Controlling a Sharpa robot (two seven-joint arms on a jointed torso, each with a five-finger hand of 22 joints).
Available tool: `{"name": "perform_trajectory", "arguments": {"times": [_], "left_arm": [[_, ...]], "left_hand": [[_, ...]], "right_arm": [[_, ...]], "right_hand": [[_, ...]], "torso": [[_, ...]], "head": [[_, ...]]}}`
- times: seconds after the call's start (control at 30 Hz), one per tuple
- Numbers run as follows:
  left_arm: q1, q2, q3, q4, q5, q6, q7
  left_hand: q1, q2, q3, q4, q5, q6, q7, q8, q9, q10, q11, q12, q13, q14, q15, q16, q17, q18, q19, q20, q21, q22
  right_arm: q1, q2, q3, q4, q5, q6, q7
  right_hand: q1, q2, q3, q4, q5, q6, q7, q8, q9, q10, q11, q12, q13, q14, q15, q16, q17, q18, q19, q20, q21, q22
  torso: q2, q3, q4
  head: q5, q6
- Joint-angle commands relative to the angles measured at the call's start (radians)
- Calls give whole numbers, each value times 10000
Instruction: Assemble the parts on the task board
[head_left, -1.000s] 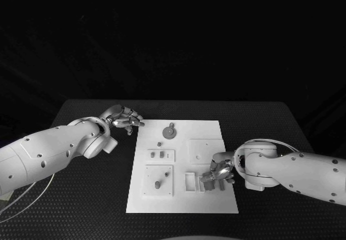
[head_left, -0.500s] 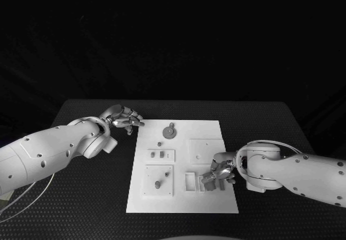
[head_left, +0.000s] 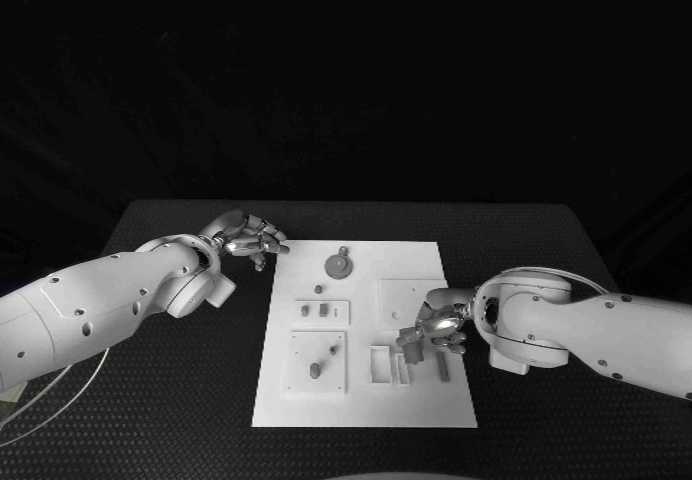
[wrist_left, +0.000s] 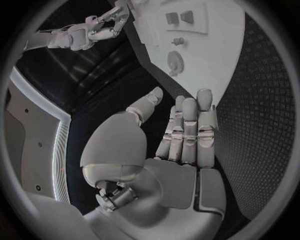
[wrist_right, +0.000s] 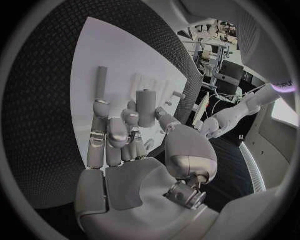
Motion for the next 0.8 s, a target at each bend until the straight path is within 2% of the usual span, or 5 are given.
{"name": "perform_trajectory", "arguments": {"times": [0.03, 0.27, 0.53, 0.8], "left_arm": [[5, 18, 4, 13, 18, 115, 44], [5, 24, 4, 26, 18, 123, 43], [5, 20, 4, 26, 18, 133, 32], [5, 8, 3, 29, 18, 137, 24]], "left_hand": [[-106, 29, 5, 43, -37, -14, 66, 68, -12, -163, 78, 32, 14, 89, -15, -60, 10, 804, 77, -17, -39, 16], [-119, 27, 0, 52, -38, -15, 67, 70, -14, -165, 79, 34, 14, 88, -15, -60, 10, 803, 78, -15, -41, 19], [-132, 29, -4, 61, -37, -17, 68, 71, -15, -168, 80, 36, 14, 88, -14, -61, 11, 802, 79, -14, -44, 22], [-141, 30, -8, 67, -37, -22, 68, 71, -17, -173, 81, 37, 13, 87, -13, -61, 12, 802, 79, -14, -48, 26]], "right_arm": [[-4, 117, -4, -27, 1287, -125, 54], [-8, 534, -16, -345, 1567, 306, -2], [-167, 901, -120, -509, 1601, 324, -5], [-205, 994, -144, -600, 1416, 333, -23]], "right_hand": [[-161, -2, 842, -890, 70, 105, 20, -75, 35, 84, -15, -48, 8, 6, -67, 60, -16, 262, 48, 5, 32, 192], [-420, -48, 947, -918, 70, 90, 33, -128, 37, 69, -3, -86, -3, -4, -56, 33, -48, 262, 31, 22, 7, 189], [-577, -70, 1030, -893, 70, 95, 36, -155, 41, 68, 1, -103, -9, -4, -52, 19, -67, 262, 30, 25, -1, 191], [-676, -110, 1075, -875, 70, 101, 38, -171, 46, 69, 2, -111, -10, -2, -51, 16, -76, 262, 31, 26, -5, 192]], "torso": [[-1, -1, 21], [-2, -17, 9], [-1, -11, 9], [-2, -13, 5]], "head": [[9, -20], [26, -33], [45, -48], [69, -67]]}}
